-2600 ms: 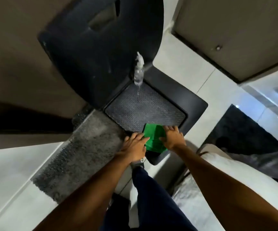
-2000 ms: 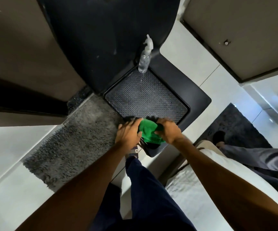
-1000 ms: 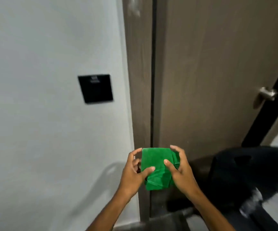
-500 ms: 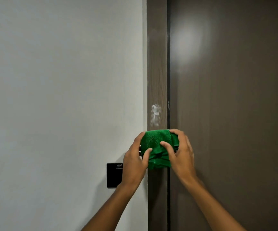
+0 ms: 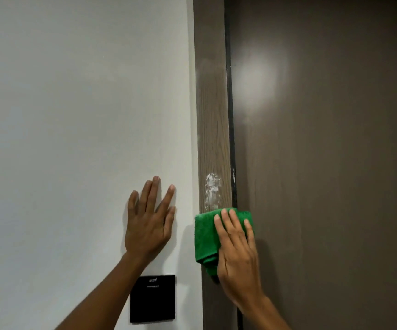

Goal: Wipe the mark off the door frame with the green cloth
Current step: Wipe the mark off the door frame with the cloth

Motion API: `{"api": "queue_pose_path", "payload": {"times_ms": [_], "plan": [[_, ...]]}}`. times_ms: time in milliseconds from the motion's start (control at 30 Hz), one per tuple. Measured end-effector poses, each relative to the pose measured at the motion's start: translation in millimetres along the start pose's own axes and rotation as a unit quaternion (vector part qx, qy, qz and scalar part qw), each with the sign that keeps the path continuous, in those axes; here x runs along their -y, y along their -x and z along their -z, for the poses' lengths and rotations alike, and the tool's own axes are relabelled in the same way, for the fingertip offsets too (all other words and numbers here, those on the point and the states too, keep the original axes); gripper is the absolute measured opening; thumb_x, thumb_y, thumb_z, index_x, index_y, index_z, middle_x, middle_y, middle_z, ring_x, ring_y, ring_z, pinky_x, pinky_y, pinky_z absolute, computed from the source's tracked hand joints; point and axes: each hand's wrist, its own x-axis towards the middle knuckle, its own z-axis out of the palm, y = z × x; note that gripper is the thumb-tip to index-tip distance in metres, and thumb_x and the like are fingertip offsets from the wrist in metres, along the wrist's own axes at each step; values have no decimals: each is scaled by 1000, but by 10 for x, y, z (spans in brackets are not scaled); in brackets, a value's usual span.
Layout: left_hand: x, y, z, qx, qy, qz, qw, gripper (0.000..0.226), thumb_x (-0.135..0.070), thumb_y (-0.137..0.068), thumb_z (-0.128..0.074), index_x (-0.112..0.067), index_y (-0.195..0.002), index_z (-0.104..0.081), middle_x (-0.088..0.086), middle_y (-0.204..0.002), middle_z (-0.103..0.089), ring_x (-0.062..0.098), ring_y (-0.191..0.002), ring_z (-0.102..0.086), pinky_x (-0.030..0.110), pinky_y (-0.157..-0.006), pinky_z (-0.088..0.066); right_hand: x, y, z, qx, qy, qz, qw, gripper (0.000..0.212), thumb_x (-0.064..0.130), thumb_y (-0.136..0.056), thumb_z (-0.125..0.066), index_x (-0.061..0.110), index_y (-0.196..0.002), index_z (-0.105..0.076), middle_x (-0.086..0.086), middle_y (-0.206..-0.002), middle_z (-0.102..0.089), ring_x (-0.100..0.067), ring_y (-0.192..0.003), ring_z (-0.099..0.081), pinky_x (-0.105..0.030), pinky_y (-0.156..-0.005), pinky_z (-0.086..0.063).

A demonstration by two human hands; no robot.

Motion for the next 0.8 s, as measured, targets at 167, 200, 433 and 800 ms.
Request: {"api": "queue_pose_path", "payload": {"times_ms": [167,200,433,800], "plan": [[13,-22,3,-9,-13,-6,1000,55,-41,-101,-23,-28,-154,-17,9,-165,-12,24,-153,-8,48,-123,-12,57,88,-255,51,72,-45,995,82,67,-91,-24,13,-153,-17,-6,-163,-13,-23,-151,-9,-61,-118,-4],[19,-20,-13,-6,-14,-3,1000,56,-41,-101,-23,-28,-155,-16,9,-165,-11,24,-153,-7,48,-123,-11,62,67,-309,44,83,-48,994,83,68,-91,-24,13,-153,-15,-7,-162,-13,-24,-150,-9,-63,-117,-5],[-5,-21,-32,-8,-30,0,1000,58,-43,-100,-25,-28,-155,-11,8,-166,-6,23,-153,-3,47,-124,-6,18,-383,-349,-18,121,-31,992,79,62,-93,-32,15,-154,-11,-6,-162,-13,-22,-151,-8,-63,-118,-8],[-17,-24,24,-10,-18,2,1000,57,-40,-100,-25,-27,-155,-14,9,-165,-9,23,-153,-5,49,-123,-9,-93,402,-524,-5,148,7,989,68,53,-97,-33,17,-152,-16,-4,-160,-16,-20,-150,-8,-60,-118,-10]]}}
